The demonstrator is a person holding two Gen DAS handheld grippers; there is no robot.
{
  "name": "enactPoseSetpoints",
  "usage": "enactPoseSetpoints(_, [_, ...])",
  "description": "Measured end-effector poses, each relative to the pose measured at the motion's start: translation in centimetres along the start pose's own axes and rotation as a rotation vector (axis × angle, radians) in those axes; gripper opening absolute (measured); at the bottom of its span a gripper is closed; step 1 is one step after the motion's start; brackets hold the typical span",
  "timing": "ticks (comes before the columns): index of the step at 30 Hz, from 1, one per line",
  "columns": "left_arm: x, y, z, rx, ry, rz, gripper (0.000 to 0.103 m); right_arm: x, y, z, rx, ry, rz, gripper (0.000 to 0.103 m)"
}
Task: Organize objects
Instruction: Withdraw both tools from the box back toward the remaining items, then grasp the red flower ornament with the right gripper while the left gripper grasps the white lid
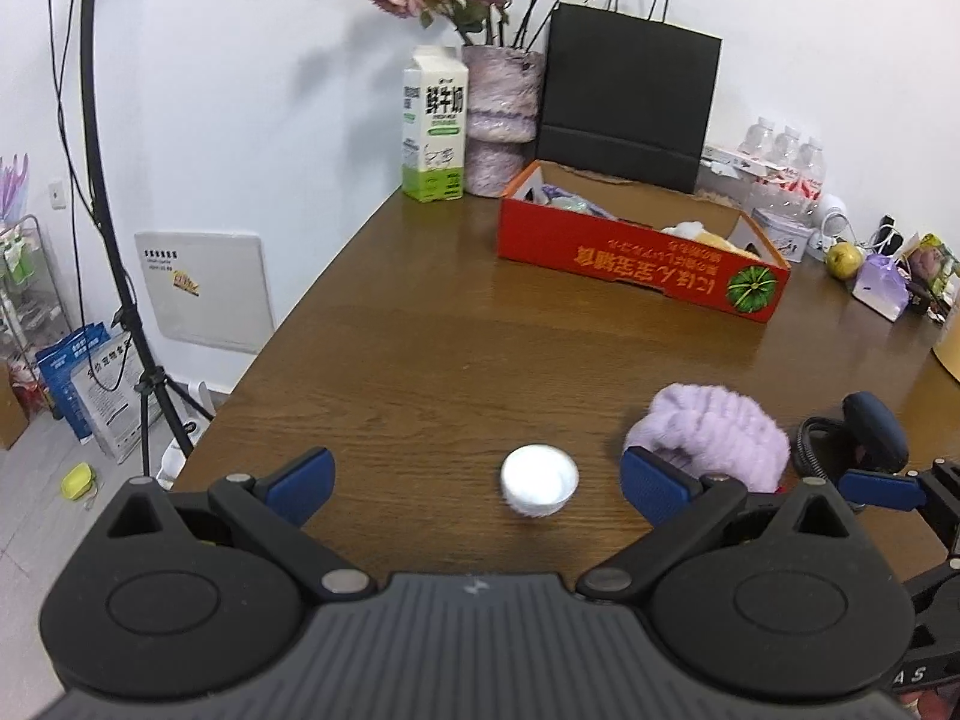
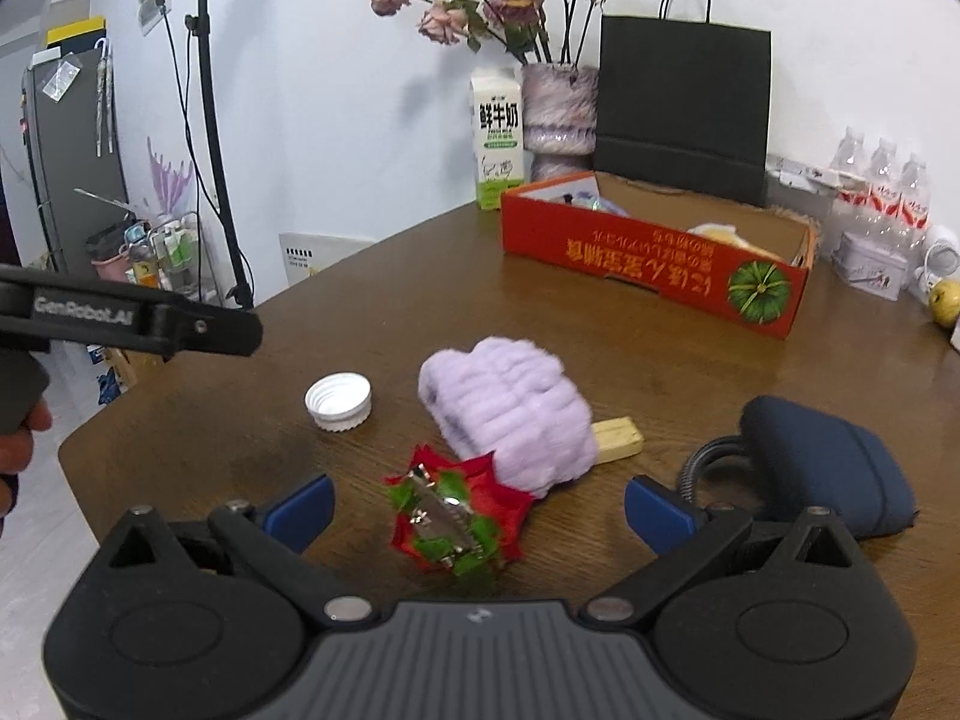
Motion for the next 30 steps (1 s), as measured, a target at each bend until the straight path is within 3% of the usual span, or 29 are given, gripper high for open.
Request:
enactPoseSetpoints(7, [-1.5, -0.5, 1.5, -0.024, 0.012, -0.009, 0.103, -1.0, -1.4, 0.9, -0.032, 0.007, -0.004, 0.101])
enactPoseSetpoints(13, [-1.9, -0.5, 1.9, -0.029, 0.020, -0.010, 0.103, -1.6, -1.7, 1.3, -0.057, 0.018, -0.012, 0.076])
enactPoseSetpoints(16, [-2.0, -0.5, 2.0, -0.029, 0.022, -0.009, 0.103, -1.7, -1.7, 1.5, -0.062, 0.014, -0.021, 0.047])
enactPoseSetpoints(30, [-2.0, -0.7, 2.0, -0.035, 0.030, -0.013, 0.103, -2.1, 0.4, 0.5, 0.002, 0.034, -0.081, 0.035])
Point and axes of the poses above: each gripper's, at about its wrist camera, not at the fingertips, and y roughly against the way its jaws point, x to its right, z to its underside, the point moved 8 cm from there along -y, roughly the way its jaws point, and after that the axes turned 14 degrees about -y, right-handed, at the moved point
